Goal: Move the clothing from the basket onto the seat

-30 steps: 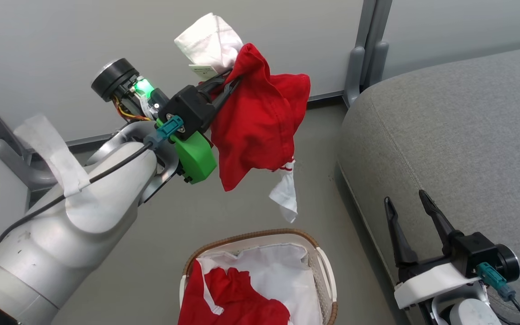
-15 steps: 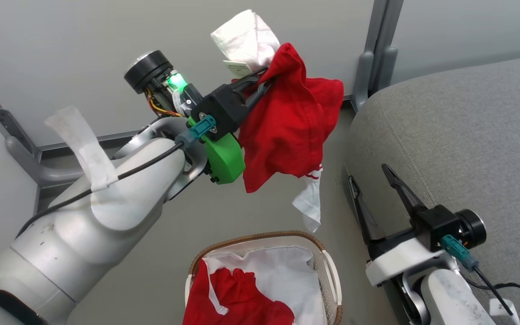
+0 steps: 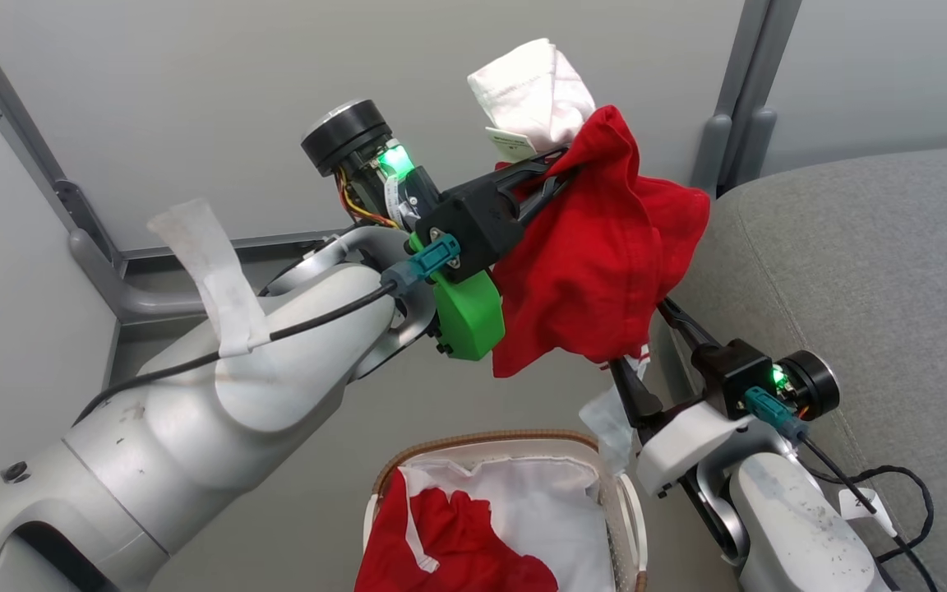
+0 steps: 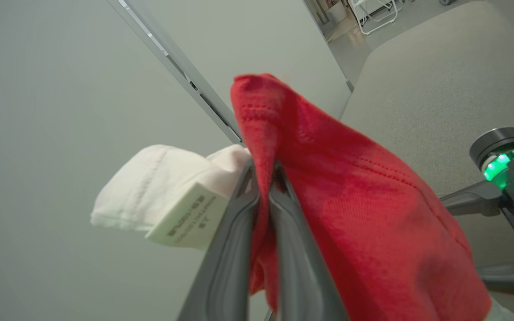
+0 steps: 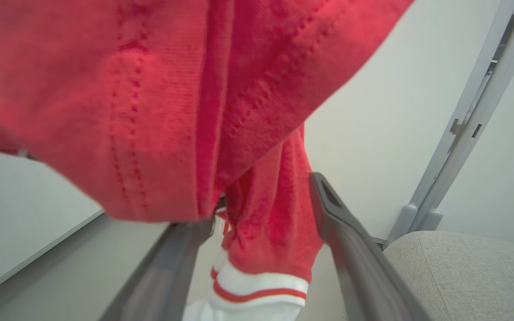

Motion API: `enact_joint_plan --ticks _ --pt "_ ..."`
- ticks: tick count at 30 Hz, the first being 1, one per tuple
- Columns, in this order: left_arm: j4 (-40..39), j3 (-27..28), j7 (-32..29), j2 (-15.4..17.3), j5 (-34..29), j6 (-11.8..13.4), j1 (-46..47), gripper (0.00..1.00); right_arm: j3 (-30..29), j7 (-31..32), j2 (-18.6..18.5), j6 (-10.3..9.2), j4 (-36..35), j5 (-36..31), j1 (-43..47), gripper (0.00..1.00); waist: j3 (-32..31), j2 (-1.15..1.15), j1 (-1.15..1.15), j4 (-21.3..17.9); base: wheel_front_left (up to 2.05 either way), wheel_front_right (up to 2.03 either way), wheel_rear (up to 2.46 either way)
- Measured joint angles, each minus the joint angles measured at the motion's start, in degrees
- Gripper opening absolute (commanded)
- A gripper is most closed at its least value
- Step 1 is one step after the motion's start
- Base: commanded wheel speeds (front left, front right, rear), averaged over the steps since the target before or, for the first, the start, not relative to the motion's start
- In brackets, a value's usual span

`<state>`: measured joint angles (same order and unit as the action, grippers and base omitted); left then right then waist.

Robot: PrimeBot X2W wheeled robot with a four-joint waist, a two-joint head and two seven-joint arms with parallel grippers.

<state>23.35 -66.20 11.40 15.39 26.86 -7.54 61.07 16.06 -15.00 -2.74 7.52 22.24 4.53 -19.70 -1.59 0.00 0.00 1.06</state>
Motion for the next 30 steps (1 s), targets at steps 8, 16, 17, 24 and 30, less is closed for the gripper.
enact_joint_plan --ticks 8,16,17,24,30 --pt "-1.0 -0.5 0.3 0.1 1.3 0.0 -0.2 0.00 0.7 0.0 0.0 0.00 2.9 0.5 -2.8 0.00 -0.2 0.00 0.00 0.8 0.00 0.00 0.00" --pt "0.9 0.1 0.9 1.5 3.9 0.9 -3.9 0.10 -1.3 0.0 0.0 0.00 2.7 0.5 -3.6 0.00 0.1 0.00 0.00 0.0 0.00 0.00 0.00" --pt "1.1 0.6 1.2 1.6 4.8 1.0 -4.7 0.32 -1.4 0.0 -0.1 -0.01 2.4 0.6 -3.6 0.00 0.2 0.00 0.00 -0.1 0.00 0.00 0.00" --pt "3.1 2.9 2.9 1.9 7.9 1.8 -9.8 1.00 -2.4 0.0 0.0 0.00 0.6 0.6 -4.1 0.00 0.8 0.00 0.00 -1.1 0.00 0.00 0.00" --pt "4.4 4.8 3.4 1.8 10.4 2.0 -15.1 1.00 -4.2 0.0 0.0 0.00 -1.7 0.3 -4.3 0.00 1.3 0.00 0.00 -1.5 0.00 0.00 0.00"
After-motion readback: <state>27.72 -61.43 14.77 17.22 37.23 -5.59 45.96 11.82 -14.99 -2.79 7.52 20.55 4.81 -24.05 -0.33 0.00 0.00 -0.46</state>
